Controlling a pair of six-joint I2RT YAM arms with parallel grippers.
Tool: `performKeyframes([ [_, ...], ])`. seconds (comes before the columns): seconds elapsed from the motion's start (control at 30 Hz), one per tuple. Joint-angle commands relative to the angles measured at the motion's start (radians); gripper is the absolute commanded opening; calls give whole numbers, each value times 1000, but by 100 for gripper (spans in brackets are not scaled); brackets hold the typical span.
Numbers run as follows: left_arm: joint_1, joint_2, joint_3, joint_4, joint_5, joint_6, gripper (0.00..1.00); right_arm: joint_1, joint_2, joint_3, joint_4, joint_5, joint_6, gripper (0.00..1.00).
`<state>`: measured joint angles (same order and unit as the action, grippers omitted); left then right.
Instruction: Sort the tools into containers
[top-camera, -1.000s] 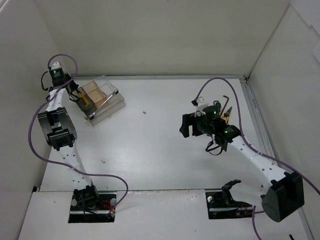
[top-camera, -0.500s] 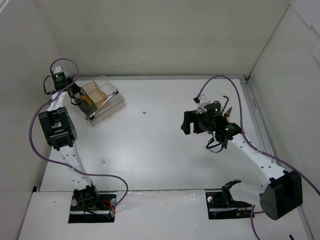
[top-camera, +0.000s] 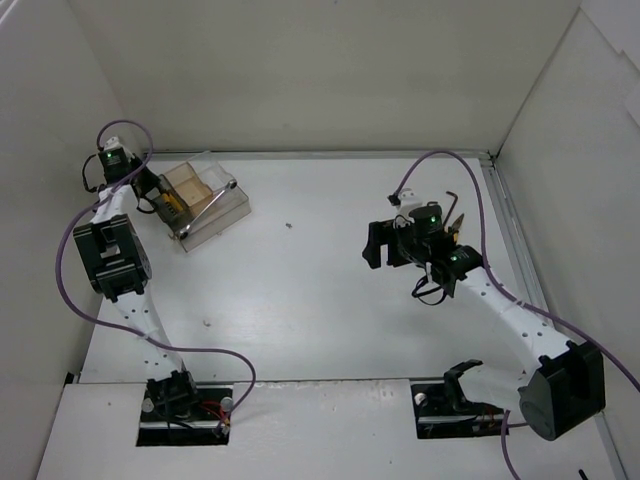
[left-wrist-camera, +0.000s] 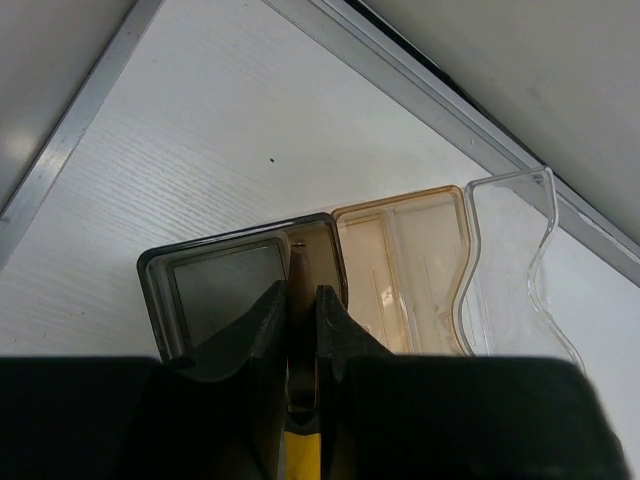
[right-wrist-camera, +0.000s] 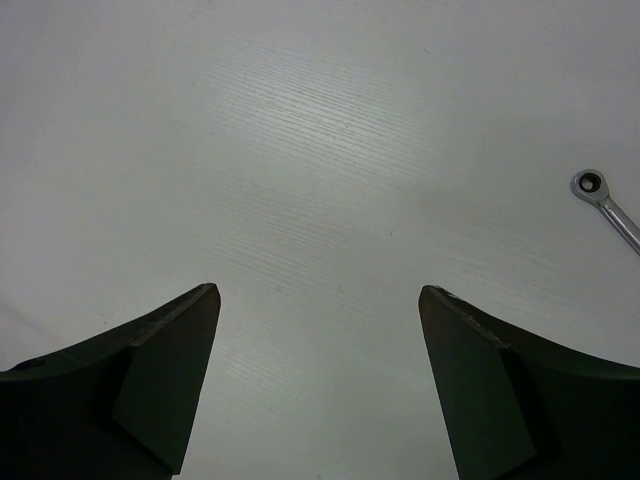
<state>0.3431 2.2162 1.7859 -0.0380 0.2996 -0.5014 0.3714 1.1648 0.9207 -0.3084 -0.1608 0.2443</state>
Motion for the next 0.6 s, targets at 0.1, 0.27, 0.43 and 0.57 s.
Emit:
performKeyframes([
  [0.1, 7, -66, 44, -19, 56, 12, 20, -6, -50, 40, 42, 43, 18, 79],
  [0.27, 7, -98, 23, -28, 70, 14, 56, -9, -60, 44, 42, 87, 39, 79],
  [0.43, 7, -176, 10, -65, 46, 35, 80, -28, -71, 52, 40, 194, 96, 79],
  [0.57, 7, -289, -20, -120, 6, 50, 86, -63, -50, 81, 38, 306, 128, 78],
])
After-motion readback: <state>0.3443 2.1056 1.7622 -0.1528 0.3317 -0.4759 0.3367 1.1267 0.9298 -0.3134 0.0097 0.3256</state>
